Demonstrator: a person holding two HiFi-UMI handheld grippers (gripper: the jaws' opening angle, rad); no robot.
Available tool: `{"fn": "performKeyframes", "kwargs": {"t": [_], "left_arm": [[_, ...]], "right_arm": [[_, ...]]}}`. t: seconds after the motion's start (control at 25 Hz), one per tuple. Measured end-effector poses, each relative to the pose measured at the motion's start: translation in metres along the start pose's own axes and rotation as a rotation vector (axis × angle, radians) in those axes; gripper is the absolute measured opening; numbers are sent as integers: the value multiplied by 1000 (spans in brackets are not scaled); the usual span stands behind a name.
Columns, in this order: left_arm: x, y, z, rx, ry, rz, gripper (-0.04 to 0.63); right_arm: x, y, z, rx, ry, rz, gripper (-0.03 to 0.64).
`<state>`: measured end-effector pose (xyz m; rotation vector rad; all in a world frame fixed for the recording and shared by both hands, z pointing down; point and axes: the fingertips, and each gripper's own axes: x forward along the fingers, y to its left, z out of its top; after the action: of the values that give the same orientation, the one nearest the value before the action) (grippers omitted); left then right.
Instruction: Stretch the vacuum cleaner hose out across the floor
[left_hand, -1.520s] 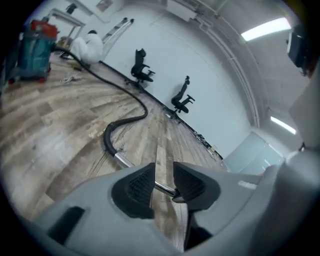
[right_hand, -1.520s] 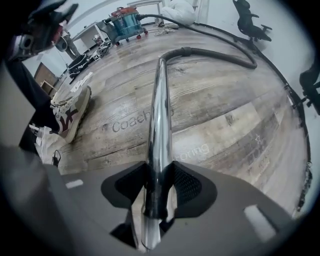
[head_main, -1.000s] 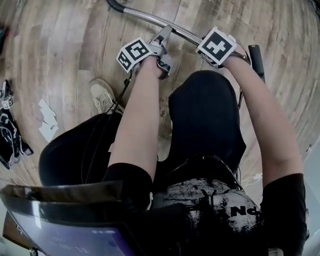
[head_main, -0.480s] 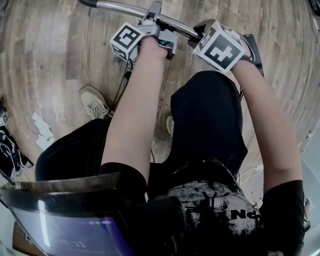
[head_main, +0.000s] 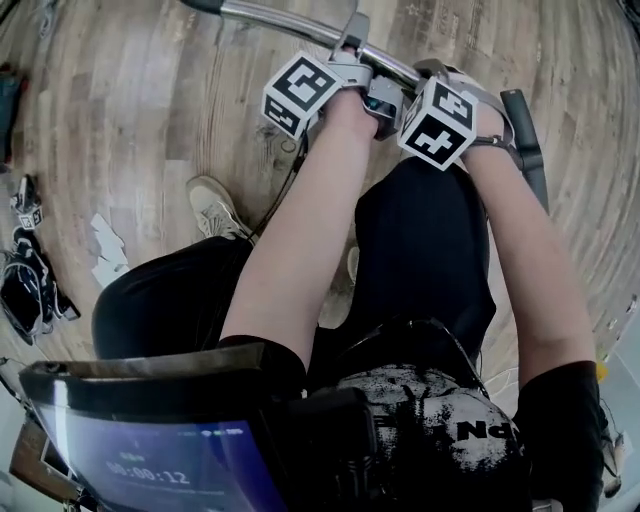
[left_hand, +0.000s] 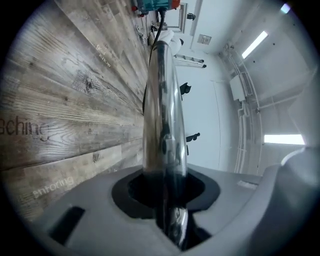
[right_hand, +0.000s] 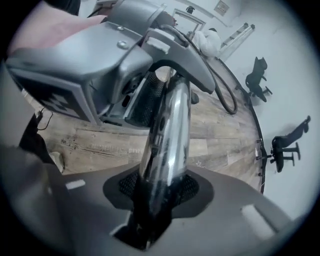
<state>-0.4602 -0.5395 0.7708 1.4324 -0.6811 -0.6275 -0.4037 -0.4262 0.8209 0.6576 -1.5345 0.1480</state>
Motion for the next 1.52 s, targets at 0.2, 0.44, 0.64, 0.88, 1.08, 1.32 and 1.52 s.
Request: {"fn": "performKeyframes", "kwargs": {"t": [0.2,0.44,0.64,0.88,1.08,1.32,1.52], "left_arm": [[-6,-30,-1,54,46,-62,111],[-7,-68,79,155,-85,-126,95],[-16,-79,75,118,-90,-99,40],[-27,-93,74,150,-123,-66,40],[-35,-93,79,186,-110,-40,41],[-44,-91,107,172,-113,-16,40],[-42,-158,113,226,-31,-83,42]], "right_arm": [[-25,1,-12,3,-53,55,132],[-51,6,-21,7,-87,87,133],[-49,-9,-21,-1,-70,-45,135],[-51,-18,2,-21,-94,-122,74],[-48,-3,10,11,-110,-85,71],[-46,9,40,34,-110,-33,71],[-97,-1,62,93,-141,2,72]]}}
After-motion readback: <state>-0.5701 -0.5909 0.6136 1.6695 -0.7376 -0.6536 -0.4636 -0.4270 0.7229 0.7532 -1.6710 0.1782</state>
